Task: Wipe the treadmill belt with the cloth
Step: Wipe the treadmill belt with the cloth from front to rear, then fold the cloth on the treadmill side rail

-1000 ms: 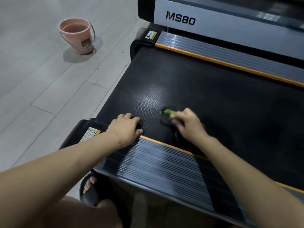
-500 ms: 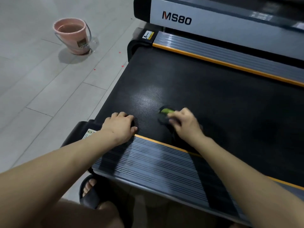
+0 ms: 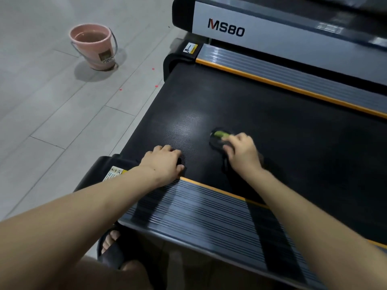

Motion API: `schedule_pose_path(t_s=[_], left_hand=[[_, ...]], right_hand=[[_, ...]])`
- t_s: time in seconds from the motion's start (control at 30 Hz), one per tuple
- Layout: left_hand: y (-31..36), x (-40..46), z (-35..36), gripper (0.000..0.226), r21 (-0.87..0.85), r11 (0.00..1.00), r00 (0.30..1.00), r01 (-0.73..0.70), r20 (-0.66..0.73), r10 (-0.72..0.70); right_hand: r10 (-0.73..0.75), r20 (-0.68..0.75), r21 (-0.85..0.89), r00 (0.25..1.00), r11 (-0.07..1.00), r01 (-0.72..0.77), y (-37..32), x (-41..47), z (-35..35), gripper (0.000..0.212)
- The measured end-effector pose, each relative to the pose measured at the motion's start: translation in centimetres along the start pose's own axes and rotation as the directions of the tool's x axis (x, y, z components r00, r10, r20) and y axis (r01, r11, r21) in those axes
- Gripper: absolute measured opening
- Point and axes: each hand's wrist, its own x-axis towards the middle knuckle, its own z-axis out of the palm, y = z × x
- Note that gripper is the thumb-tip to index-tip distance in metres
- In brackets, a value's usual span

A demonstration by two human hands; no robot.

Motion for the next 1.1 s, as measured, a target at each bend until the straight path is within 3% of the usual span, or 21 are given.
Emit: schedule_pose_path(t_s=[0.17,0.33,0.43,0.53,0.67,0.83,1.0,1.1], left_hand=[[1.5,0.5,0.2,0.044,0.029,0.999,0.999,-0.034,0.025,0.033],[2.8,-0.5,-0.4,0.044,0.025,0.999,0.999,-0.048,-0.007,0.048],[3.8,-1.9,-1.7,0.038,-0.241,0.968,0.99,-0.064,-0.137,0.031],[5.7,-4.6,-3.2,0.027,-0.514,0.853,0.975,-0.089,-0.218,-0.03],[6.8,-8.6,-4.0,0.025,-0.513,0.855,0.974,-0.081,-0.221,-0.04],[6.4,-12.0,-2.6,0.029,-0.403,0.915,0.993,0.004,-0.109,-0.052],[7.9,-12.1,0.4,0.041,-0.403,0.915,0.989,-0.001,-0.139,-0.06],[9.6,-11.6,1.6,0.046,-0.368,0.928,0.991,-0.058,-0.13,0.01]], right_hand=[[-0.271,0.199,0.098,0.942,0.962,0.256,0.1,-6.2,-2.7,0.028],[-0.145,0.145,0.194,0.979,0.974,0.116,-0.8,-5.8,-5.2,0.029],[-0.051,0.042,0.341,0.998,0.939,0.034,-2.9,-6.4,-7.6,0.031],[0.013,0.063,0.481,0.998,0.876,-0.042,-4.5,-7.9,-10.9,0.035],[-0.114,0.163,0.365,0.98,0.93,0.048,-5.5,-11.2,-13.2,0.037],[-0.098,0.389,0.2,0.916,0.98,0.02,-5.1,-15.7,-12.2,0.059],[0.087,0.256,0.229,0.963,0.962,-0.148,-2.2,-19.0,-12.4,0.055],[0.188,0.259,0.204,0.947,0.948,-0.244,-0.4,-20.0,-12.6,0.051]])
